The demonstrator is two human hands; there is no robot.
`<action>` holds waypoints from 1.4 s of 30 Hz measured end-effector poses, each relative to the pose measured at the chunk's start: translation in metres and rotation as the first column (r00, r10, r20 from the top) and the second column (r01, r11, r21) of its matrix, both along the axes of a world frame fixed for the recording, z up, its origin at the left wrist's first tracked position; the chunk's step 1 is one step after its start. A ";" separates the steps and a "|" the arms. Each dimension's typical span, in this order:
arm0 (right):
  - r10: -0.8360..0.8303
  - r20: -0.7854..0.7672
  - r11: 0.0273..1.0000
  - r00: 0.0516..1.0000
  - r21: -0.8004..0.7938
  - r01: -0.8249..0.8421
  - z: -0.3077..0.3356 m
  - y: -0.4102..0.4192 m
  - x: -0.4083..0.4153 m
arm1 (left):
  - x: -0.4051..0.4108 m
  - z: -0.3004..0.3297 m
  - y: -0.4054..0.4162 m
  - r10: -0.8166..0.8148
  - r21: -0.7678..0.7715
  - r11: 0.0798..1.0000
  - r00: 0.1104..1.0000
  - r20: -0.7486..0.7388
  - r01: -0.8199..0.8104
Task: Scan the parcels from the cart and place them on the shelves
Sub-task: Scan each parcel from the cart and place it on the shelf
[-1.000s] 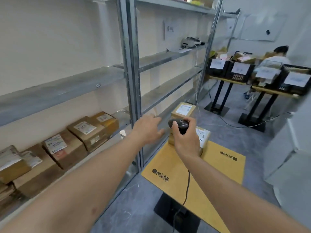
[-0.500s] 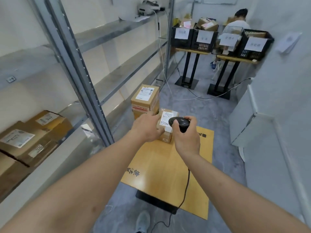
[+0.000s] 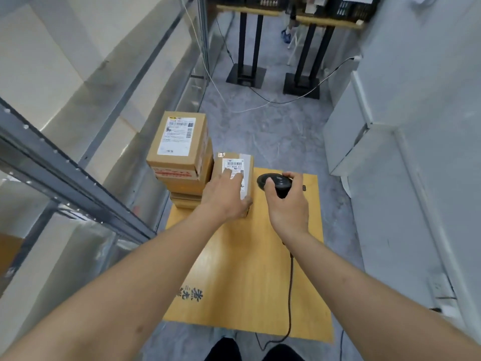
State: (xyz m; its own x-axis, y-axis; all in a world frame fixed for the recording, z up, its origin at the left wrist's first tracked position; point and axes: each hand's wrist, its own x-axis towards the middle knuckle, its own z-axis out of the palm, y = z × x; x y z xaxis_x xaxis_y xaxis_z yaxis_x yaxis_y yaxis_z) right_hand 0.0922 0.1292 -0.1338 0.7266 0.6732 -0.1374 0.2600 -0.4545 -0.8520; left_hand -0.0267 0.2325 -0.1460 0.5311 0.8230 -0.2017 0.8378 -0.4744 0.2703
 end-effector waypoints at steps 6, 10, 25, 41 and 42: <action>-0.015 -0.022 0.999 1.000 -0.045 0.014 -0.033 0.029 0.018 | 0.016 -0.038 0.033 0.038 -0.051 0.998 0.999 -0.026 -0.040; 0.004 -0.055 0.998 0.998 -0.067 -0.008 -0.059 0.045 0.028 | 0.022 -0.078 0.041 0.126 -0.048 0.990 0.985 -0.116 -0.132; 0.047 -0.089 0.993 0.995 -0.102 -0.056 -0.090 0.045 0.049 | 0.035 -0.118 0.022 0.143 -0.098 0.983 0.983 -0.114 -0.154; 0.098 -0.094 0.995 0.991 -0.003 -0.099 -0.030 -0.009 0.066 | 0.057 -0.043 -0.026 0.181 -0.004 0.983 0.979 -0.099 -0.182; 0.108 -0.090 0.994 0.990 0.016 -0.107 -0.023 -0.015 0.068 | 0.059 -0.032 -0.032 0.189 0.010 0.982 0.978 -0.087 -0.189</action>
State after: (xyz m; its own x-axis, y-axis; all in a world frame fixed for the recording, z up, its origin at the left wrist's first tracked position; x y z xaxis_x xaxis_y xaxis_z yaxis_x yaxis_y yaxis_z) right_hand 0.1601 0.1144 -0.1570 0.6347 0.7487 -0.1912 0.2287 -0.4184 -0.8790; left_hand 0.0324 0.2008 -0.1778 0.3463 0.9071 -0.2393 0.9327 -0.3055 0.1918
